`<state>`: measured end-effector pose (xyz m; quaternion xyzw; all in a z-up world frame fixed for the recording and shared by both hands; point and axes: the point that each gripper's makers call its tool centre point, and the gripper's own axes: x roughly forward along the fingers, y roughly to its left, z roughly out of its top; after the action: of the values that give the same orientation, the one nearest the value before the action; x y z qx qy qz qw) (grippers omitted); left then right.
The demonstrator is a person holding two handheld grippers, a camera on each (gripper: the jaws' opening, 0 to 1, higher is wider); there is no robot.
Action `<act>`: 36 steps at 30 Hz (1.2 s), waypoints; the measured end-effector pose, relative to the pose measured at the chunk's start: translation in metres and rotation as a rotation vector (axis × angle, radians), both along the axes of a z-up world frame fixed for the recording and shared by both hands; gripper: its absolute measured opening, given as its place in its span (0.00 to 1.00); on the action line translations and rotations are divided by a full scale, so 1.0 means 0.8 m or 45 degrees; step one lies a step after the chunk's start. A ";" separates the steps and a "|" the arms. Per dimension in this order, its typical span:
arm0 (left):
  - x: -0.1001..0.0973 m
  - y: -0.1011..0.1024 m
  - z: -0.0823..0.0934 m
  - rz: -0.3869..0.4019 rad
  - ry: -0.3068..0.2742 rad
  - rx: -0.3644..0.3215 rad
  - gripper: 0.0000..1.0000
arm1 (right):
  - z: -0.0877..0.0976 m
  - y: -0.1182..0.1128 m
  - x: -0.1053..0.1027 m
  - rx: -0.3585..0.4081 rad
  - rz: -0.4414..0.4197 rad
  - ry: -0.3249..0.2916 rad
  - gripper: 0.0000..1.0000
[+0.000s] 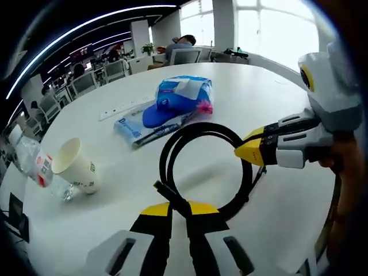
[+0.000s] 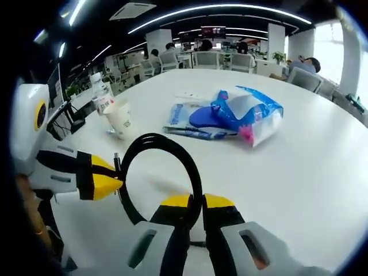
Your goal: Arrange the tabletop items into an orderly group along one side of the table until the central work area is clear of visible clutter.
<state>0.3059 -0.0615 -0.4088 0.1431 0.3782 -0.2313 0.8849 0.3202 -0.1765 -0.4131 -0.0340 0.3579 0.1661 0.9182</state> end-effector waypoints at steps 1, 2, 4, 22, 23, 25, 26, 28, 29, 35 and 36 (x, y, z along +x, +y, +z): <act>-0.001 -0.002 -0.002 -0.005 0.002 0.003 0.08 | -0.001 -0.001 -0.001 -0.001 -0.001 0.003 0.05; -0.002 -0.001 -0.002 -0.005 0.005 0.003 0.08 | -0.002 -0.001 -0.001 -0.002 -0.001 0.004 0.05; -0.004 -0.002 -0.004 -0.010 0.014 0.004 0.08 | -0.004 -0.002 -0.001 -0.004 -0.002 0.009 0.05; -0.012 -0.013 -0.025 -0.063 0.095 0.042 0.01 | -0.028 -0.009 -0.004 -0.033 -0.004 0.055 0.05; -0.012 -0.013 -0.026 -0.063 0.095 0.042 0.01 | -0.030 -0.010 -0.003 -0.036 -0.003 0.060 0.05; -0.012 -0.014 -0.028 -0.070 0.096 0.045 0.01 | -0.034 -0.011 -0.002 -0.031 -0.003 0.068 0.05; -0.012 -0.013 -0.029 -0.070 0.097 0.051 0.01 | -0.034 -0.011 -0.003 -0.026 -0.002 0.069 0.05; -0.009 -0.013 -0.028 -0.072 0.095 0.044 0.01 | -0.035 -0.011 -0.002 -0.025 0.001 0.073 0.05; -0.009 -0.014 -0.028 -0.070 0.097 0.037 0.01 | -0.036 -0.011 -0.003 -0.031 0.006 0.077 0.05; -0.011 -0.017 -0.030 -0.076 0.110 0.027 0.01 | -0.039 -0.010 -0.005 -0.103 0.044 0.068 0.06; -0.011 -0.017 -0.030 -0.075 0.110 0.026 0.01 | -0.039 -0.010 -0.005 -0.108 0.046 0.067 0.06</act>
<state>0.2969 -0.0754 -0.4328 0.1531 0.4141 -0.2594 0.8589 0.3159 -0.1846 -0.4442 -0.0750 0.3880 0.1683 0.9031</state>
